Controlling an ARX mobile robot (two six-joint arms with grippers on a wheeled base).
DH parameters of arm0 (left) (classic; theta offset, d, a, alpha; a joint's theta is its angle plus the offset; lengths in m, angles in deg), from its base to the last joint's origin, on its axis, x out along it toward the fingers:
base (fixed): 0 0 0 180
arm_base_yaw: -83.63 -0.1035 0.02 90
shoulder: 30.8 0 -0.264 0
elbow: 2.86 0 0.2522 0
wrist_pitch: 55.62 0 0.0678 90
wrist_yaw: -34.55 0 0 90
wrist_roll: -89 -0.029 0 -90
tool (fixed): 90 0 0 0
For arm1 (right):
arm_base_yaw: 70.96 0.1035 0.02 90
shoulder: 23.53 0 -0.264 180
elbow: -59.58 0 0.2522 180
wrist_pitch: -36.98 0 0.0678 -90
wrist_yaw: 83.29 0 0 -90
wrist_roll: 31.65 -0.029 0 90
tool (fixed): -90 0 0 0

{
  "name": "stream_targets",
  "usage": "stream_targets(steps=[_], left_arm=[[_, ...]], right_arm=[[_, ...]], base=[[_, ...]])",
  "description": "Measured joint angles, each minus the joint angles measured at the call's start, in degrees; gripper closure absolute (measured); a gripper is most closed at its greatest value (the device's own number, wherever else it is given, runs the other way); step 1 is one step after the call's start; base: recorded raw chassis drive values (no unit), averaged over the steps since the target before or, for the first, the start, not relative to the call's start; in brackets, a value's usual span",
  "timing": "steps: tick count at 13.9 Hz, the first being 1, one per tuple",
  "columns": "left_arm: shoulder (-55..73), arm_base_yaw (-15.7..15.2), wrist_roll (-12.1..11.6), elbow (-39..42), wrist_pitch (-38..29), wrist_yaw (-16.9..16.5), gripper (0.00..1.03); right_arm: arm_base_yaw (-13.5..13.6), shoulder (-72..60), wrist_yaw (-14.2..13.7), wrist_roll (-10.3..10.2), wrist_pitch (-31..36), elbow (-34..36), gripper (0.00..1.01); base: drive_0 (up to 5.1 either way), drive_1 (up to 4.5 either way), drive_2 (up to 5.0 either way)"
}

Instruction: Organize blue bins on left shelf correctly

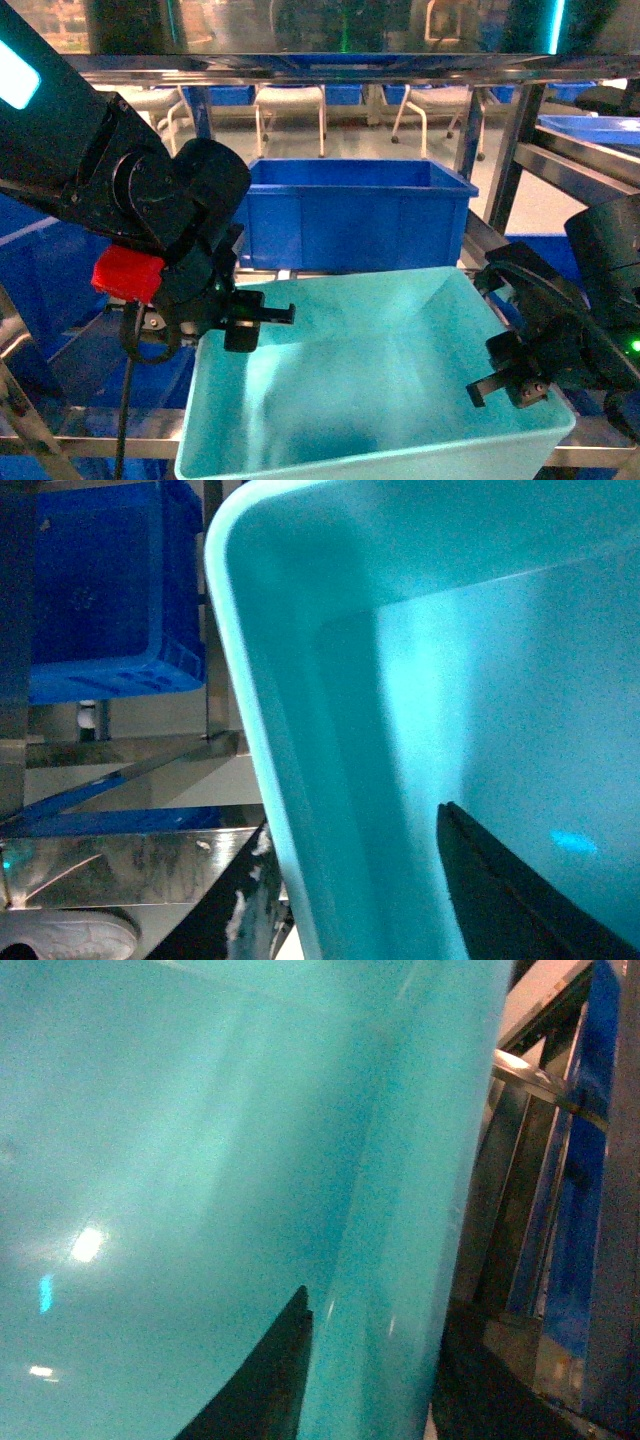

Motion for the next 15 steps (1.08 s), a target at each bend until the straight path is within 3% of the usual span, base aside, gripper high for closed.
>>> stream_targets(steps=[1,2,3,7,8,15], left_arm=[[0.0,0.15,-0.17,-0.02,0.0,-0.26,0.27],[0.0,0.26,-0.26,-0.02,0.0,-0.33,0.09],[0.0,0.35,-0.57,-0.02,0.0,-0.33,0.05],[0.0,0.35,-0.94,-0.02,0.0,-0.31,0.05],[-0.04,0.39,-1.46,0.66,-3.1,0.9,0.05],[-0.31,0.42,-2.14,1.14,-1.55,0.87,0.05]], right_arm=[[0.61,0.0,0.2,1.51,0.09,0.0,0.4],[0.61,0.0,0.22,1.7,0.15,0.0,0.21],[0.61,0.0,0.22,1.73,0.15,0.0,0.05],[0.59,0.0,0.28,1.73,0.48,0.0,0.03],[0.39,0.0,0.98,1.51,1.64,0.04,0.03],[0.33,0.02,1.95,1.05,0.44,0.04,0.03]], base=[[0.0,0.0,0.0],[0.0,0.0,0.0],[0.0,0.0,0.0],[0.0,0.0,0.0],[0.0,0.0,0.0],[0.0,0.0,0.0]])
